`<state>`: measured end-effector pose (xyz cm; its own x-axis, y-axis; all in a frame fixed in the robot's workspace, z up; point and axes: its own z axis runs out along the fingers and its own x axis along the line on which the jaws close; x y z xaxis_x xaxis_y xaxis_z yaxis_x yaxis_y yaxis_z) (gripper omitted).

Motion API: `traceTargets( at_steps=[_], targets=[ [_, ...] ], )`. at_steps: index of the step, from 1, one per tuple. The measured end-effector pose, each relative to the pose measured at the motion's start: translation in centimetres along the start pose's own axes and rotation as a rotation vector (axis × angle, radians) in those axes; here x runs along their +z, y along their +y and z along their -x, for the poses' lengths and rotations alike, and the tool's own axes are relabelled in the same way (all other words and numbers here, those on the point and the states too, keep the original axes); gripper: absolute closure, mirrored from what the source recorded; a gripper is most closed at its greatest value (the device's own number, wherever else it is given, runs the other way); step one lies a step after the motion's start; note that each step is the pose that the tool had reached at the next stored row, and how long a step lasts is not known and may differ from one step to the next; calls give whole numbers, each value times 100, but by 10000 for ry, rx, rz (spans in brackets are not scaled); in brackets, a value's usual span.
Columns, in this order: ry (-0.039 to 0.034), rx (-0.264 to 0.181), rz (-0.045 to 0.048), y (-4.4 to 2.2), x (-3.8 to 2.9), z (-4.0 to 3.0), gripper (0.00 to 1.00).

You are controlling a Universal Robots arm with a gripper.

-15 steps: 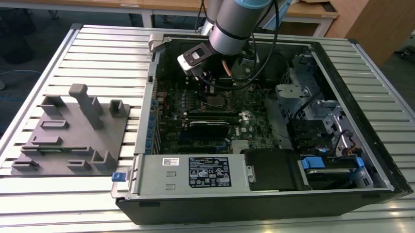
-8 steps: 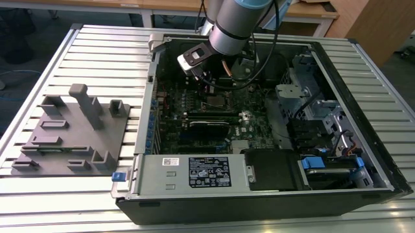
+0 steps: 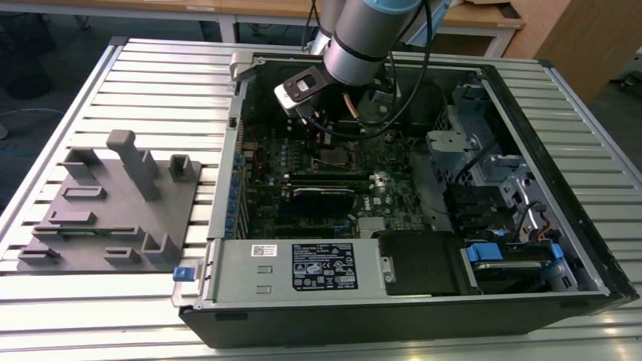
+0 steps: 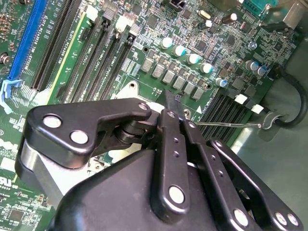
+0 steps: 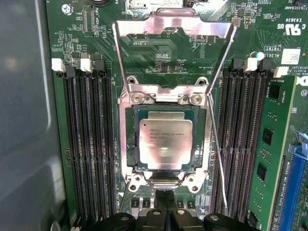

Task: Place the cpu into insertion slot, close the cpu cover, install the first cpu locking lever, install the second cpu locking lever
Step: 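Place the cpu into insertion slot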

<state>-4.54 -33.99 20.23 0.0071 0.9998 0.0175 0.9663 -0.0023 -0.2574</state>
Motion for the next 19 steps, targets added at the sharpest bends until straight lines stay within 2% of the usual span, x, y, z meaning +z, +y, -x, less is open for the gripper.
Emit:
traceTargets(
  at_steps=[19],
  targets=[
    [0, 2, -97, 0, 0, 0, 90]
  ],
)
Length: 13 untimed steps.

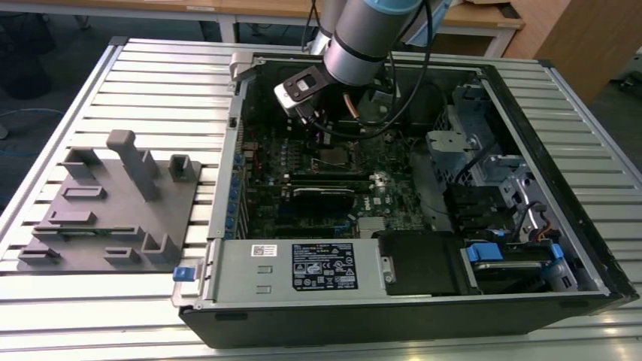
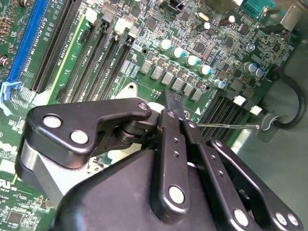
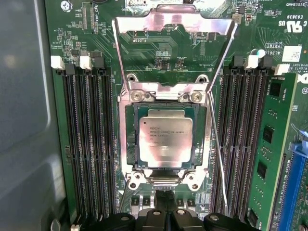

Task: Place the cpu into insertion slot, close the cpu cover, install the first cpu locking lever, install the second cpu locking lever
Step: 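Place the cpu into insertion slot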

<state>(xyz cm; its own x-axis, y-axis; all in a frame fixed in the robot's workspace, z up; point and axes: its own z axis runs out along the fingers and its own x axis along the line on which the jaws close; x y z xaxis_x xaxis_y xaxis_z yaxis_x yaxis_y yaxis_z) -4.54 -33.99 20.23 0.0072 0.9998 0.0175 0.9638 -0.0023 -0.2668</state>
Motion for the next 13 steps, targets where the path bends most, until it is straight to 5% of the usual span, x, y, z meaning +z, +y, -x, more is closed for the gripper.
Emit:
traceTargets(
  at_steps=[13],
  targets=[
    [0, 1, -67, 0, 0, 0, 90]
  ],
)
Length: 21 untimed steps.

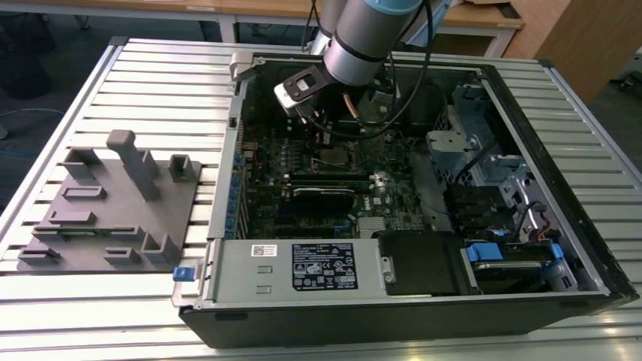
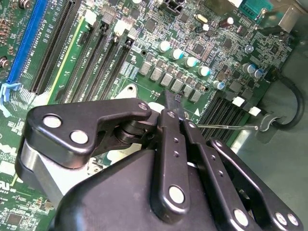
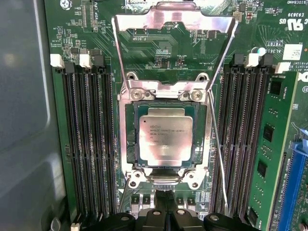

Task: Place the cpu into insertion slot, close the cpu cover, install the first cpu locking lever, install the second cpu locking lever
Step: 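Place the cpu into insertion slot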

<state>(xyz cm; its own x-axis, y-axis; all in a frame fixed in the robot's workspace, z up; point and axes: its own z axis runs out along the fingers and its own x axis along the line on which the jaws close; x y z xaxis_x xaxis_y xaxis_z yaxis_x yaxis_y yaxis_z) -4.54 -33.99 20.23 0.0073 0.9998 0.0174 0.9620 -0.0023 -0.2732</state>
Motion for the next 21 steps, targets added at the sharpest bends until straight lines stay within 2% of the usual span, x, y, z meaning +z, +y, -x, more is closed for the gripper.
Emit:
traceTargets(
  at_steps=[21],
  targets=[
    [-1, 3, -108, 0, 0, 0, 90]
  ],
)
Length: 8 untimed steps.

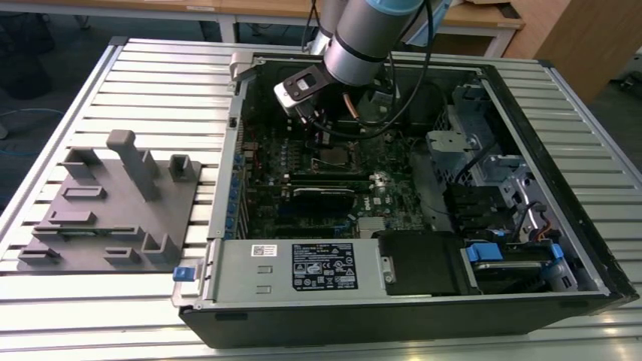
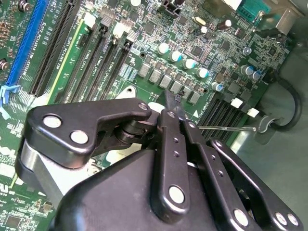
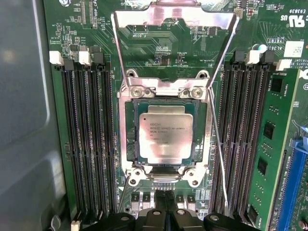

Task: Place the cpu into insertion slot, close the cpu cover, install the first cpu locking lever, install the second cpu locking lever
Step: 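Place the cpu into insertion slot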

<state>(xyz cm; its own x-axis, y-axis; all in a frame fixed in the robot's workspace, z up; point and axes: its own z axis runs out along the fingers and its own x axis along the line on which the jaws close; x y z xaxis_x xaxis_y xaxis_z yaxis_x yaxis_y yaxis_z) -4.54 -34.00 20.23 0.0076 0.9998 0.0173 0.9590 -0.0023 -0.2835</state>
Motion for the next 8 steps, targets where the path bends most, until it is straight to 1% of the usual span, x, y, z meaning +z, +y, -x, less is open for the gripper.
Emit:
traceTargets(
  at_steps=[8],
  targets=[
    [-1, 0, -41, 0, 0, 0, 90]
  ],
)
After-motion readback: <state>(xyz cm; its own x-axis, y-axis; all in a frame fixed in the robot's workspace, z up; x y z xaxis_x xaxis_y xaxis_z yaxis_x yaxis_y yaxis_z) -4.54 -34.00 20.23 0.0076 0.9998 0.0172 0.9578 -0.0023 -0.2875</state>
